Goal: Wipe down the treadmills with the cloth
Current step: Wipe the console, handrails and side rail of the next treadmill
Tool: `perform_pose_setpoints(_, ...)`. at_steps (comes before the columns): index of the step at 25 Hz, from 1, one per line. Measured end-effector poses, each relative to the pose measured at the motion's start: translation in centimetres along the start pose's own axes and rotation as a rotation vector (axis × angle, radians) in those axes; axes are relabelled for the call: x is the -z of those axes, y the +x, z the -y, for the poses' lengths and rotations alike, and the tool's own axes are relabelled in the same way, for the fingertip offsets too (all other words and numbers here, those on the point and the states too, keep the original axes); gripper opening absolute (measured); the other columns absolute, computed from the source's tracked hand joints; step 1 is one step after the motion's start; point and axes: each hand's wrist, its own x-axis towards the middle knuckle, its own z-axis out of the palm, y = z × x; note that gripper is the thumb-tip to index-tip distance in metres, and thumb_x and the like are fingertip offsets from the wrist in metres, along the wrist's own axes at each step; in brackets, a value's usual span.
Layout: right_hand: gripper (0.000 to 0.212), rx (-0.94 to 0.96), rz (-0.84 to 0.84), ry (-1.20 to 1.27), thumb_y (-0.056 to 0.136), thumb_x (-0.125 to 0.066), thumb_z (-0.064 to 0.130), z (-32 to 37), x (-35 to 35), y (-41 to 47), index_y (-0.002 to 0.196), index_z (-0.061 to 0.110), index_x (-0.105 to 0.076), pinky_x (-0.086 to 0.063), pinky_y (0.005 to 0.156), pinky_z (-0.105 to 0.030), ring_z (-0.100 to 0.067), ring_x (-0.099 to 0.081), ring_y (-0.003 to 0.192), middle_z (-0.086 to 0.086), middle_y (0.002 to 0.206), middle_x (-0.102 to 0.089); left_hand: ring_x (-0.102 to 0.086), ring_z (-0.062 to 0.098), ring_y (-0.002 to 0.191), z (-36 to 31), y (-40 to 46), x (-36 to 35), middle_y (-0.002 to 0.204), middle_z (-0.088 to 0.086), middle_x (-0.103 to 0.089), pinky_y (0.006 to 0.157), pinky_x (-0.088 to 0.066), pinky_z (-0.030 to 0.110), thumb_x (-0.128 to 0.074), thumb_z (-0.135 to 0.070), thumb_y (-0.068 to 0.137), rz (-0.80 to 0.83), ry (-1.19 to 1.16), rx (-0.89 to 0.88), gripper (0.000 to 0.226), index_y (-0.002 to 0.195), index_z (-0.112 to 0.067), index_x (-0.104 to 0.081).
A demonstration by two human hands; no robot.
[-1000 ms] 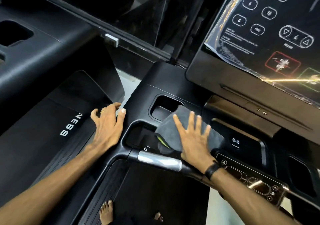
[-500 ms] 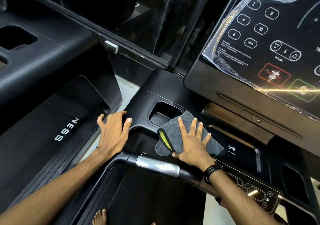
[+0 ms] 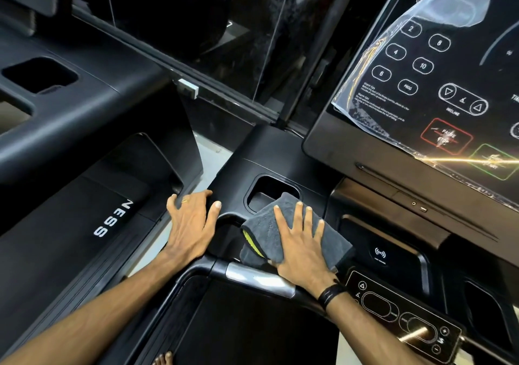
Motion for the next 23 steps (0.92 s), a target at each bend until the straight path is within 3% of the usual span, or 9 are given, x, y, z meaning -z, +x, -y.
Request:
perform_pose_setpoints(5,0.109,0.082,-0.086,-0.100,0.080,-0.070,0.038,0.9,-0.3,1.3,0.158,0.027,0.006,-0.006,0.118,-0.070,-0.047,-0.004,0.151,-0.025,0.164,-0.007,-0.053,0.021,0.116,0.2,0.1,-0.3,0.111,0.005,-0.066,0.118,-0.008,0.054,-0.020,-0.053,0.098,0.003,0.015,0.005,0.060,0.126,-0.012,-0.054)
perform_pose_setpoints(10,0.103,0.244,-0.172,-0.082,0.070,-0.070,0.035,1.3,-0.6,2.9,0.157,0.024,-0.017,-0.016,0.118,-0.068,-0.038,-0.036,0.143,-0.017,0.151,-0.042,-0.053,0.020,0.114,0.0,0.3,-0.2,0.110,0.004,-0.066,0.118,-0.007,0.052,-0.020,-0.053,0.098,-0.022,0.000,0.014,0.059,0.126,-0.013,-0.054)
perform_pose_setpoints(13,0.082,0.250,-0.148,0.327,0.079,-0.072,0.033,1.1,0.3,3.9,0.153,0.029,-0.037,-0.010,0.123,-0.054,-0.022,-0.044,0.139,0.000,0.145,-0.052,-0.053,0.017,0.114,0.0,0.1,0.3,0.108,-0.002,-0.065,0.118,-0.007,0.050,-0.019,-0.054,0.098,-0.038,-0.061,0.034,0.057,0.124,-0.017,-0.055)
perform_pose_setpoints(15,0.066,0.229,-0.074,0.780,0.078,-0.079,0.035,1.2,1.6,4.4,0.138,0.041,-0.054,-0.034,0.117,-0.044,-0.013,-0.058,0.126,0.008,0.133,-0.064,-0.054,0.014,0.109,0.2,-0.2,1.2,0.100,-0.007,-0.062,0.117,-0.009,0.047,-0.021,-0.054,0.097,-0.082,-0.182,0.104,0.053,0.119,-0.021,-0.056)
perform_pose_setpoints(17,0.052,0.251,-0.054,1.048,0.072,-0.081,0.035,1.5,3.2,4.5,0.120,0.044,-0.063,-0.050,0.102,-0.037,-0.010,-0.067,0.110,0.009,0.117,-0.072,-0.054,0.007,0.101,0.6,-0.6,2.9,0.090,-0.011,-0.059,0.115,-0.014,0.045,-0.024,-0.052,0.097,-0.157,-0.304,0.194,0.046,0.114,-0.024,-0.057)
perform_pose_setpoints(19,0.043,0.277,-0.050,1.153,0.074,-0.081,0.025,2.3,5.4,3.7,0.113,0.033,-0.065,-0.052,0.091,-0.028,-0.005,-0.069,0.099,0.011,0.104,-0.075,-0.051,-0.005,0.093,1.6,-1.2,4.9,0.084,-0.009,-0.059,0.113,-0.019,0.044,-0.025,-0.049,0.096,-0.235,-0.349,0.259,0.041,0.108,-0.026,-0.057)
perform_pose_setpoints(21,0.043,0.375,0.010,1.194,0.077,-0.077,0.015,4.5,7.4,2.5,0.115,0.030,-0.063,-0.050,0.086,-0.018,0.004,-0.067,0.096,0.020,0.101,-0.074,-0.048,-0.006,0.089,3.3,-2.2,6.8,0.089,-0.003,-0.064,0.111,-0.023,0.043,-0.024,-0.051,0.095,-0.302,-0.389,0.322,0.040,0.105,-0.028,-0.055)
perform_pose_setpoints(23,0.059,0.524,0.115,0.964,0.078,-0.077,0.034,8.9,7.4,1.6,0.131,0.044,-0.055,-0.047,0.101,-0.026,0.000,-0.061,0.116,0.025,0.122,-0.066,-0.050,0.007,0.091,5.6,-3.8,8.1,0.093,0.004,-0.068,0.112,-0.027,0.045,-0.022,-0.058,0.093,-0.357,-0.436,0.392,0.045,0.101,-0.030,-0.056)
